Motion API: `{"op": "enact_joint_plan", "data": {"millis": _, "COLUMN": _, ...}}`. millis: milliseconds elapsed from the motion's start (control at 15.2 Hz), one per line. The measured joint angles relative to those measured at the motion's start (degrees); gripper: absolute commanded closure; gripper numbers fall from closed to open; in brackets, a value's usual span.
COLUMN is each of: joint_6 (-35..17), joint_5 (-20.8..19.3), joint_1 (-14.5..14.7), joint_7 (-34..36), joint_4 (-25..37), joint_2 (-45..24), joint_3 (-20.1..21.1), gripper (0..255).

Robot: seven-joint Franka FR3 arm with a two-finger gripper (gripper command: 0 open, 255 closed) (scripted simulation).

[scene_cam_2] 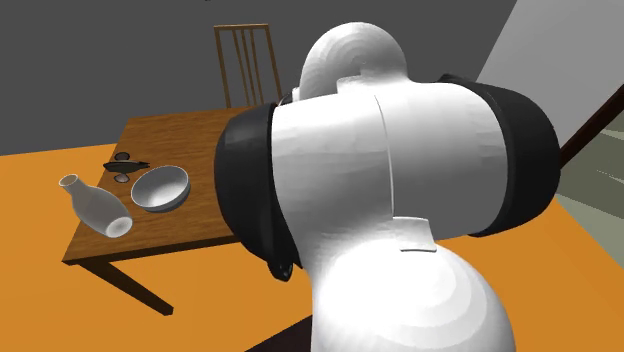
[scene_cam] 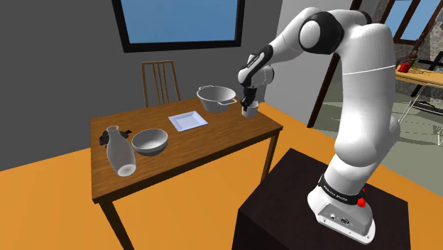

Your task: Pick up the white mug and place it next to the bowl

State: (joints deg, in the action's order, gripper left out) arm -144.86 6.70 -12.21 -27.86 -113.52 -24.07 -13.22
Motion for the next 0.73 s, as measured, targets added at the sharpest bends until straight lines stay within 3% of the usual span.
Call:
{"op": "enact_joint_plan", "data": {"millis": 462, "joint_6": 4.2, "joint_5": -1.3, "joint_1": 0.6, "joint_7": 0.8, "joint_4": 0.8, "joint_2": 3.5, "joint_3": -0.8, "gripper": 255}}
{"op": "enact_joint_plan", "data": {"millis": 726, "joint_6": 3.8, "joint_5": -2.7, "joint_1": 3.6, "joint_7": 5.0, "joint_4": -1.1, "joint_2": 5.0, "joint_3": -0.3, "gripper": 255}}
